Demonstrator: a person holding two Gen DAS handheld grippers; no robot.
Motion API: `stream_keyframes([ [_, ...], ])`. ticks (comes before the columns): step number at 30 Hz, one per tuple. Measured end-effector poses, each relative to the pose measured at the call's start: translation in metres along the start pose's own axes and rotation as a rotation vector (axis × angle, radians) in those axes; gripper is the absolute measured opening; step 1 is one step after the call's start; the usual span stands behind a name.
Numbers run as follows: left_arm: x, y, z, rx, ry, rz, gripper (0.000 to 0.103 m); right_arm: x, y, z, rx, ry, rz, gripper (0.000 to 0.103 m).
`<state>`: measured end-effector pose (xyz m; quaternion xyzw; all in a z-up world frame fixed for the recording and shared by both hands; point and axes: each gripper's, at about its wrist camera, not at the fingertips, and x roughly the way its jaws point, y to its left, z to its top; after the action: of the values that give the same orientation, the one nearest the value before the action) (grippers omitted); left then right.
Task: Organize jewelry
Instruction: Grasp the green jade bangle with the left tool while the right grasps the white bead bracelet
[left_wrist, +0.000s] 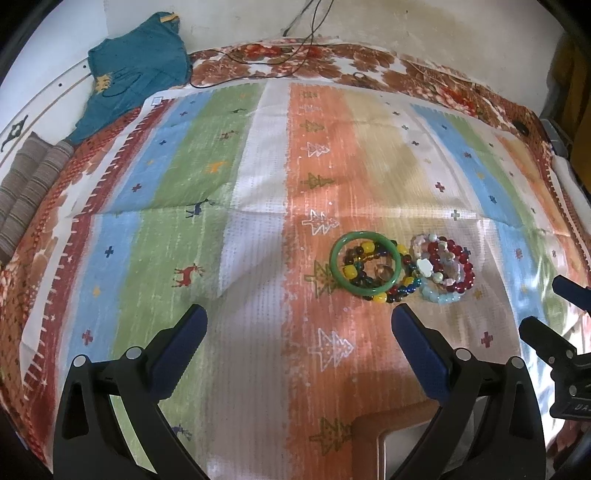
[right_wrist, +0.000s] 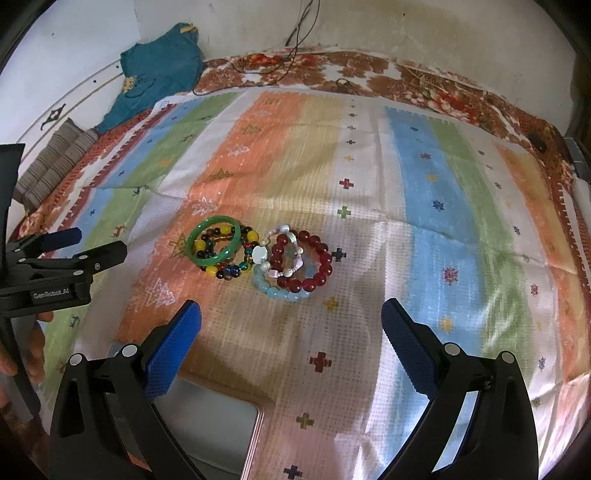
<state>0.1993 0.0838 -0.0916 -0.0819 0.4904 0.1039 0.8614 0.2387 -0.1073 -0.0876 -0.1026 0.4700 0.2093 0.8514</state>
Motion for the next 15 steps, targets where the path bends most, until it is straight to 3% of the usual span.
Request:
stream_keyframes([
  [15, 0.036, -0.002, 0.018, 0.000, 0.044, -0.016, 0.097, 0.028, -0.005, 0.018, 0.021, 0.046, 0.006, 0.099],
])
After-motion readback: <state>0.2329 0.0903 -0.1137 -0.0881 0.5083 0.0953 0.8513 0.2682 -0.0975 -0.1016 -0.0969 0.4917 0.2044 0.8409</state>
